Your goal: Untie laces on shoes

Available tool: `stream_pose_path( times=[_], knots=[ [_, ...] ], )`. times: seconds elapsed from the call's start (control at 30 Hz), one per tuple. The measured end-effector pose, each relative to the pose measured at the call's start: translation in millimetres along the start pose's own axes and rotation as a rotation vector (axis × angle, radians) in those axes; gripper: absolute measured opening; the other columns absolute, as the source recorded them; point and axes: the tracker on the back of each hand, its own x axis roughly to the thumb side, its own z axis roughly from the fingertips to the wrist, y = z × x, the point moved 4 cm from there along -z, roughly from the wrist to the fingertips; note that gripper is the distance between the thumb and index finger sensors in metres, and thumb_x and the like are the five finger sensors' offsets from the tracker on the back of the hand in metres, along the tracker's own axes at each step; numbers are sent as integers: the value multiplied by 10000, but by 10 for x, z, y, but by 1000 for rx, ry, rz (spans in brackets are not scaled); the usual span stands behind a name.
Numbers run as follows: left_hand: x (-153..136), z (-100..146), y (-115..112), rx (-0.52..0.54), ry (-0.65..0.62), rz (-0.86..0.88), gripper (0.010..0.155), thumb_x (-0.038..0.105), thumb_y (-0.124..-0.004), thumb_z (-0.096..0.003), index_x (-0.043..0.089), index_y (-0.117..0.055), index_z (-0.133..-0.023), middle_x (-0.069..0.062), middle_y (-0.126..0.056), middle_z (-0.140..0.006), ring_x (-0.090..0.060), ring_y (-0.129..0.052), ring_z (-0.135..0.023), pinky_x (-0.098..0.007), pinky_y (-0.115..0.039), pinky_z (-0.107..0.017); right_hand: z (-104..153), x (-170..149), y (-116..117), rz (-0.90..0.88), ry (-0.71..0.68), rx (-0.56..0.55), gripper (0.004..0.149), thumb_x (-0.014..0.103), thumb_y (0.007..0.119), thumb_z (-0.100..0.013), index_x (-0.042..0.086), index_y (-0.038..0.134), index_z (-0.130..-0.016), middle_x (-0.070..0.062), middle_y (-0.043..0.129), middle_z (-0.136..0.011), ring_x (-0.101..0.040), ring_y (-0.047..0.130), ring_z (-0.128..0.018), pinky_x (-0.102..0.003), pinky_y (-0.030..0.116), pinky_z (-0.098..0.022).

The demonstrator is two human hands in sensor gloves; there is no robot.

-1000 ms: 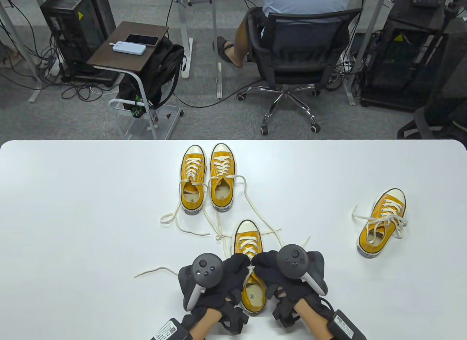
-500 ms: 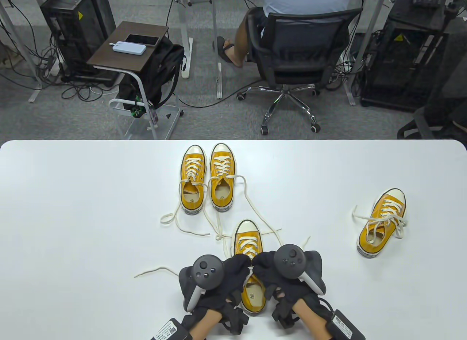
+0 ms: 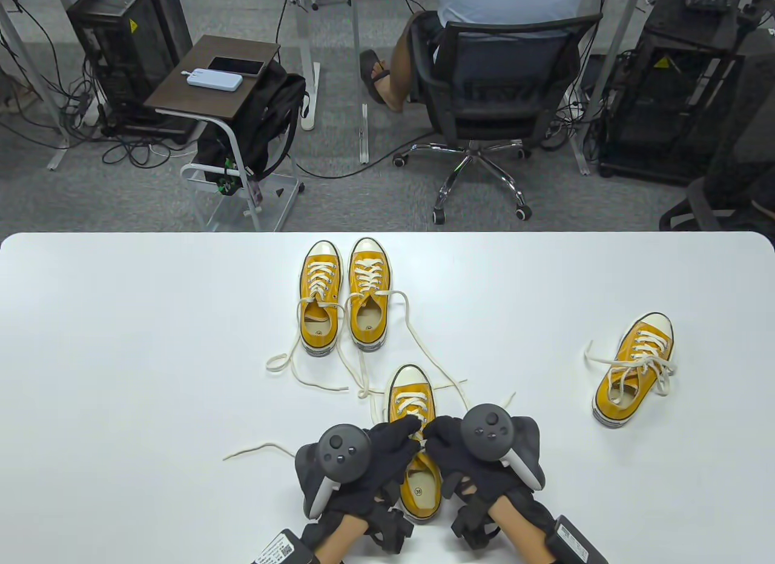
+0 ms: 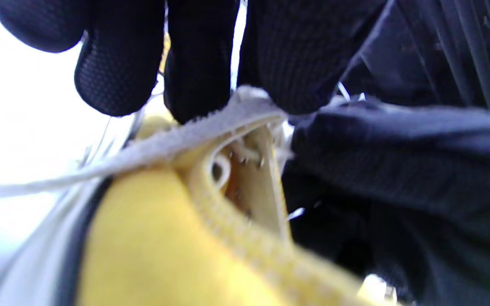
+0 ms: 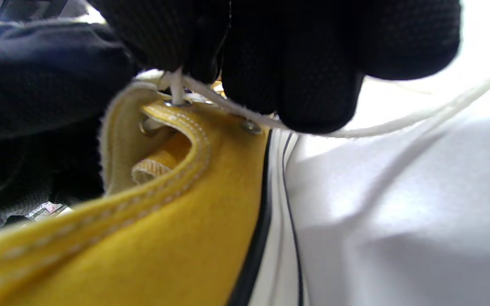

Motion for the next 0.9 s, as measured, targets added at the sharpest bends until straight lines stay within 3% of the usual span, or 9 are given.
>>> stream_pose_path(
  times=[0.07,0.17,0.27,0.37,0.47,0.57,0.7,0.9],
  knots=[
    [66,8,66,77,-23,-61,421,411,-867,-436,325,-953,-839,-28,-1023,-744,-363,-993,-629,-560,-796,-494,1,-7,-9,1,0,-1,360,334,765,-460,219,779,-801,-195,875,-807,-384,958,-540,-537,799,-395],
    [75,13,115,104,-22,-92,370,395,-878,-425,333,-977,-777,9,-1054,-668,-323,-1030,-588,-541,-824,-472,-2,-45,-37,-23,15,9,351,333,769,-460,239,785,-798,-205,866,-819,-387,953,-550,-538,796,-401],
    [-14,20,138,108,16,-62,387,365,-823,-455,266,-924,-815,-14,-1051,-666,-330,-1037,-585,-541,-832,-458,-7,-113,-40,-40,33,20,352,341,768,-462,240,781,-799,-209,862,-824,-391,951,-553,-541,793,-402],
    [-78,13,126,83,18,17,389,378,-820,-460,287,-920,-824,-11,-1041,-694,-334,-1025,-608,-540,-823,-475,-18,-130,-30,-71,39,34,347,338,781,-459,248,793,-794,-211,871,-820,-396,953,-546,-543,793,-399],
    [-41,2,105,70,-18,32,514,448,-828,-450,316,-855,-947,-44,-989,-800,-362,-986,-651,-561,-788,-510,-12,-111,-44,-61,31,19,344,354,783,-459,272,797,-792,-207,874,-819,-393,953,-547,-541,794,-400],
    [-3,-20,8,2,-24,-26,441,441,-855,-441,348,-925,-866,-21,-992,-796,-358,-980,-663,-568,-779,-527,-10,-99,-22,-80,27,30,344,353,778,-461,270,789,-796,-200,885,-806,-391,958,-543,-539,798,-398],
    [72,-8,79,94,-47,-62,371,390,-912,-409,330,-986,-768,11,-1046,-681,-322,-1023,-597,-555,-810,-496,-10,-101,-19,-79,28,36,344,352,779,-462,272,789,-796,-199,883,-810,-392,958,-544,-540,797,-398],
    [-5,29,88,94,11,-99,389,364,-850,-448,272,-910,-821,-9,-1049,-678,-319,-1053,-579,-542,-840,-455,-13,-144,-25,-76,41,49,338,356,783,-462,285,794,-793,-204,877,-819,-394,956,-547,-541,795,-400]
  ],
)
